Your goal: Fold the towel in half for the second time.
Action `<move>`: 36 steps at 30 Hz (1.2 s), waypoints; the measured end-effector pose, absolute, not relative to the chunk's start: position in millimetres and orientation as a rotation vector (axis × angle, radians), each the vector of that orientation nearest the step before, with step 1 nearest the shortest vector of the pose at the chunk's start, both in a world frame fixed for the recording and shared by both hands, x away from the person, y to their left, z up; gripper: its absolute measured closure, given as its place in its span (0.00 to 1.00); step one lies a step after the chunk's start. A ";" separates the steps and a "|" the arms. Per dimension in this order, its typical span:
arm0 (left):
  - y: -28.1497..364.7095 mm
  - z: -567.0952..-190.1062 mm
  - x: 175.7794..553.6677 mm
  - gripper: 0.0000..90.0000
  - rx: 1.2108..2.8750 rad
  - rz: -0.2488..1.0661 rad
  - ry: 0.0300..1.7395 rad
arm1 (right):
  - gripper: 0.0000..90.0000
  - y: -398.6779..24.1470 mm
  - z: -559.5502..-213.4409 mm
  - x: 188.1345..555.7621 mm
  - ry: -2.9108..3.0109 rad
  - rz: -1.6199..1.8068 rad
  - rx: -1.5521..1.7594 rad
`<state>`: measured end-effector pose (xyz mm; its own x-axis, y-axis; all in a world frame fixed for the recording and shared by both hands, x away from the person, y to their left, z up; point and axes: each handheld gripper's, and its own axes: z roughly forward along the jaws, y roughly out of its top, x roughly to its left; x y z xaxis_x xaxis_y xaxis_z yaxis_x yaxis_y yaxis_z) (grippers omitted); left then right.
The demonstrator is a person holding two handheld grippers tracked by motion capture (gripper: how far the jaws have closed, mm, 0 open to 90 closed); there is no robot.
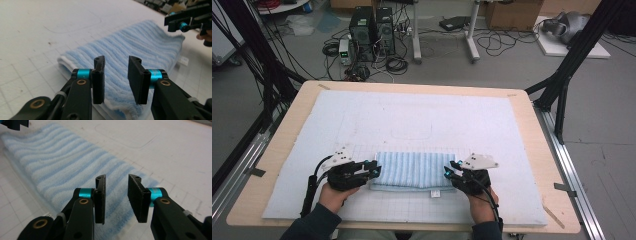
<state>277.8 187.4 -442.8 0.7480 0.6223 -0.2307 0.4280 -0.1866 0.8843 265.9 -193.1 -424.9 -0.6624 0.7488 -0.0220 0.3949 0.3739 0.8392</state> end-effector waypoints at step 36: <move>181.8 -427.4 334.5 0.72 1.817 0.288 0.874 | 0.77 -183.0 -424.8 316.7 2.299 1.206 1.037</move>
<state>334.5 181.8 -427.4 0.7040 0.6814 -0.2003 0.4285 -0.1826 0.8849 316.7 -183.0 -424.8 -0.6736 0.7384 0.0319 0.4461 0.3717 0.8142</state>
